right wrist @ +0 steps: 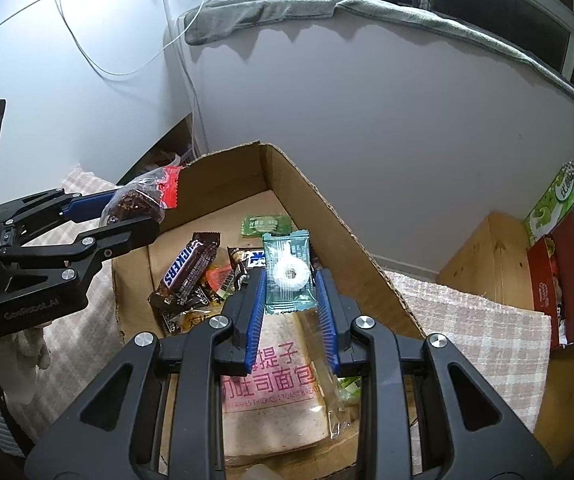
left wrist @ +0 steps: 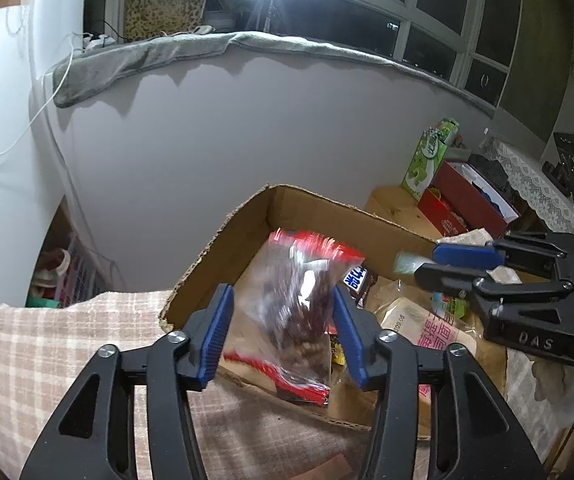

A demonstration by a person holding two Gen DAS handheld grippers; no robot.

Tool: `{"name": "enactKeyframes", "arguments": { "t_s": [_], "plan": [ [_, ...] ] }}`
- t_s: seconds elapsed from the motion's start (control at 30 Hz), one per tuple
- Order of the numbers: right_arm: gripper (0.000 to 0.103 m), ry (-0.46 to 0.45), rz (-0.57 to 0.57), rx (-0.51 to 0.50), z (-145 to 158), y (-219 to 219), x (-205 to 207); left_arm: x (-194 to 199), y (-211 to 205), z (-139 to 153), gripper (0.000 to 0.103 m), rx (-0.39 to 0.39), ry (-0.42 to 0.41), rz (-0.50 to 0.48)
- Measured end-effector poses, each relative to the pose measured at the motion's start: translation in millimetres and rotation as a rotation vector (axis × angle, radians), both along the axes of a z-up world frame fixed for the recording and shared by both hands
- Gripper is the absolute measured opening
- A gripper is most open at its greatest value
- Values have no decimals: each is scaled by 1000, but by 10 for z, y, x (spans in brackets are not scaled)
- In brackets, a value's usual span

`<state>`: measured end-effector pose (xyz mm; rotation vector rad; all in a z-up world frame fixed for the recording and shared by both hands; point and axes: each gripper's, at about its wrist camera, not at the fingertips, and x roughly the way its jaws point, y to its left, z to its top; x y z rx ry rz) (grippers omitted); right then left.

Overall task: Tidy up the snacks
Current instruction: 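Carry the red-wrapped bag and green mint into the box and release both, then move both open grippers back to the remaining red bag and pink candy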

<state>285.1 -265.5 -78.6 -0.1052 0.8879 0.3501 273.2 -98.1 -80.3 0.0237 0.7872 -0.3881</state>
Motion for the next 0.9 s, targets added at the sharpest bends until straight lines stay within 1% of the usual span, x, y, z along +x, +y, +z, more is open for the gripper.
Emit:
{"name": "enactKeyframes", "arguments": {
  "t_s": [0.03, 0.07, 0.1, 0.23, 0.4, 0.53, 0.67, 0.9],
  "plan": [
    [47, -1, -1, -1, -1, 2, -3, 2, -17, -2, 56, 11, -2, -3],
    [67, -5, -2, -3, 5, 8, -1, 2, -23, -4, 56, 20, -2, -1],
    [73, -13, -5, -5, 12, 7, -10, -13, -23, 1, 56, 24, -7, 4],
    [73, -27, -12, 10, 65, -22, -57, -56, 5, 48, 56, 13, -17, 6],
    [73, -43, -11, 4, 139, -12, -142, -134, 93, 141, 56, 0, -35, 14],
    [73, -55, -6, 3, 210, 20, -227, -229, 176, 204, 56, 5, -52, 24],
    [73, -75, 2, 8, 307, 56, -366, -346, 335, 271, 56, -13, -62, 41],
    [73, -115, 40, 29, 501, 164, -691, -652, 759, 375, 56, -22, -91, 87]
  ]
}}
